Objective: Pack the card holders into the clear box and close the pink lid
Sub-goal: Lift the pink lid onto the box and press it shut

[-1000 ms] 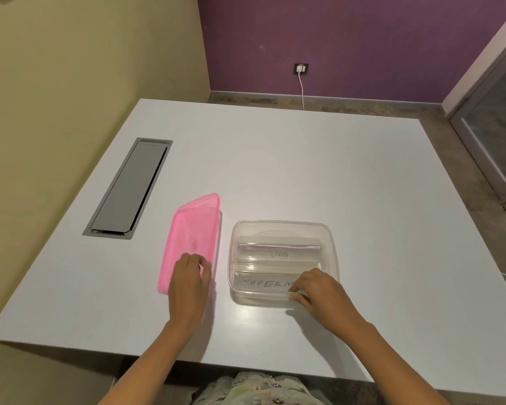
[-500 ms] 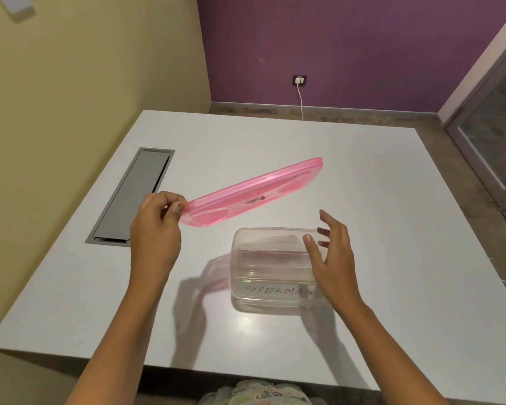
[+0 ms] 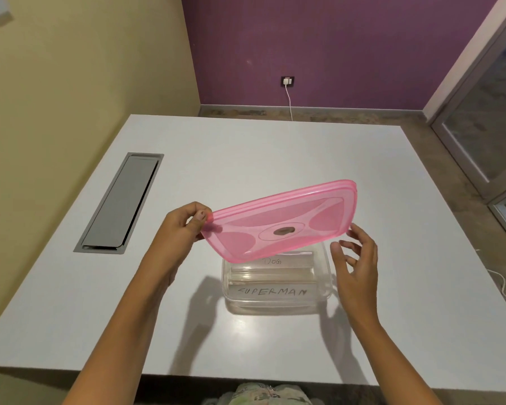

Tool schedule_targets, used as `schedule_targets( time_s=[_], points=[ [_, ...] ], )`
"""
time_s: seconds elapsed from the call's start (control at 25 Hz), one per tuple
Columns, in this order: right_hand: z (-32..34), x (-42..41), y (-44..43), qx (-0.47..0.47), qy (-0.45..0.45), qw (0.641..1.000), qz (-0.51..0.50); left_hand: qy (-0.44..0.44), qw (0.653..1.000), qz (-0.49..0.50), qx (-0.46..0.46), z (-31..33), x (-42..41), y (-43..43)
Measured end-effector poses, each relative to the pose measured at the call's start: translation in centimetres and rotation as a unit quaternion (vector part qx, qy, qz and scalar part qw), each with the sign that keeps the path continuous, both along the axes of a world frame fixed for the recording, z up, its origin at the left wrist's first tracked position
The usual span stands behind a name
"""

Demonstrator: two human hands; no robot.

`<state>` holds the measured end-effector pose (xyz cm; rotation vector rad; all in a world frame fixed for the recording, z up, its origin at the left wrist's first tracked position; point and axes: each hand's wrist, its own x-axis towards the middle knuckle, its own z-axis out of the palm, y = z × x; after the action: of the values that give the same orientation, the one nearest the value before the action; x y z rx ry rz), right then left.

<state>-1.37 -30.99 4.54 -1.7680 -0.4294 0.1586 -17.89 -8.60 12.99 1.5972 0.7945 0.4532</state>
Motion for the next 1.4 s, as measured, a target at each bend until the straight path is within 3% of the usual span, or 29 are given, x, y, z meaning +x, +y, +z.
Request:
schedule_targets(
  time_s=[0.32,0.48,0.76,1.04,1.28,1.4],
  points=[
    [-1.1,-0.1,-1.8,0.033,0.082,0.996,-0.025,0.041,0.996,-0.004,-0.084,-3.1,1.7,1.8],
    [-2.6,-1.2,-2.3,-0.042,0.094,0.994,-0.043,0.061,0.993,0.045,-0.088,-5.4,2.9,1.4],
    [-4.6,-2.6,-1.8,-0.123,0.106,0.983,-0.085,0.161,0.982,0.016,0.101,-9.2,6.2,1.0],
    [-5.5,-1.8,-1.4,-0.183,0.155,0.964,-0.118,0.19,0.967,0.001,0.169,-12.2,8.5,1.2],
    [-5.8,-1.4,-0.8,-0.202,0.16,0.959,-0.121,0.154,0.956,0.026,0.248,-12.4,6.8,-0.6],
    [-6.2,-1.2,-0.5,-0.211,0.146,0.958,-0.128,0.192,0.954,0.047,0.225,-13.1,5.0,-1.9]
  ],
)
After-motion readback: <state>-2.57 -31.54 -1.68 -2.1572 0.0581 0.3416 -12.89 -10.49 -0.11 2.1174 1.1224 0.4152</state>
